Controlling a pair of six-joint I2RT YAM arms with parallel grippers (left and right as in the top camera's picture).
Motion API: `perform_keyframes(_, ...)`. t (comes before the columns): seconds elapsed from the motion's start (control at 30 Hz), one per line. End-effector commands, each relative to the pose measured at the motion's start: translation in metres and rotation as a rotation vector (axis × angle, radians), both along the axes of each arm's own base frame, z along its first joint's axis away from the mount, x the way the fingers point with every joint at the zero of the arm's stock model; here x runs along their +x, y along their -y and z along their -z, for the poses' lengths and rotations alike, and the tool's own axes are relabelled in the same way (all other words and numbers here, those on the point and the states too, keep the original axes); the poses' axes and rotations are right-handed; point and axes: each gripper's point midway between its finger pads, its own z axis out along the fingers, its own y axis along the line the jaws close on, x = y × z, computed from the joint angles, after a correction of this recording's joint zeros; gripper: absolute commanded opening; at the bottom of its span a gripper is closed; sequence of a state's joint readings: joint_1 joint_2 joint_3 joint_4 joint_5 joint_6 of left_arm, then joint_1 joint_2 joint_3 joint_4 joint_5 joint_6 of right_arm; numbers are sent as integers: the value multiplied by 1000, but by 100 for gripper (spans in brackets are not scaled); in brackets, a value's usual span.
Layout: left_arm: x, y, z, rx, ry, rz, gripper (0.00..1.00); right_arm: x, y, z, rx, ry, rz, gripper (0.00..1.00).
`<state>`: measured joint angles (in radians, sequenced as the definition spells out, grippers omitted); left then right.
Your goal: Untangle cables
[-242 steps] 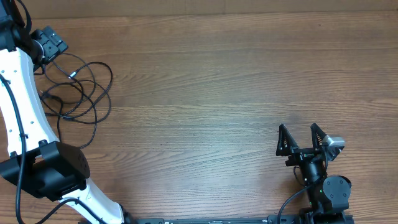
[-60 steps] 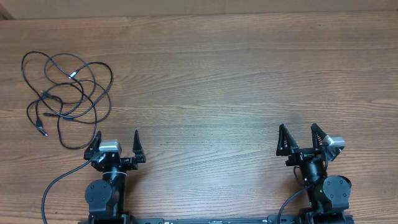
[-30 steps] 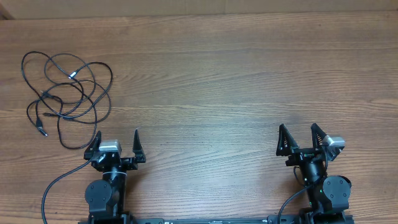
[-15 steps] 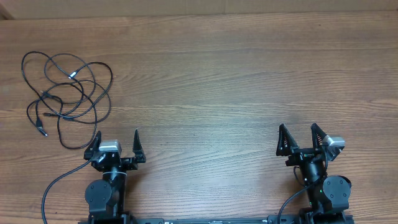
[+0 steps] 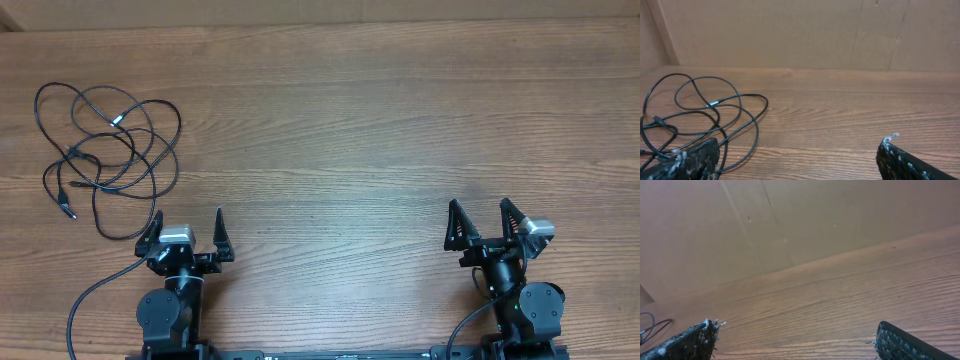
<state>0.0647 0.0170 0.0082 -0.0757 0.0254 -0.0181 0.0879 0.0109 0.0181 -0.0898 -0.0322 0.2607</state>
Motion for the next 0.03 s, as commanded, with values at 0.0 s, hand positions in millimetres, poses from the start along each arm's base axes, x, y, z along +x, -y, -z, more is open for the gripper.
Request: perform_keyframes(0.0,0,0,-1,23,6,1,100,0,1,2,-3,4,8,100)
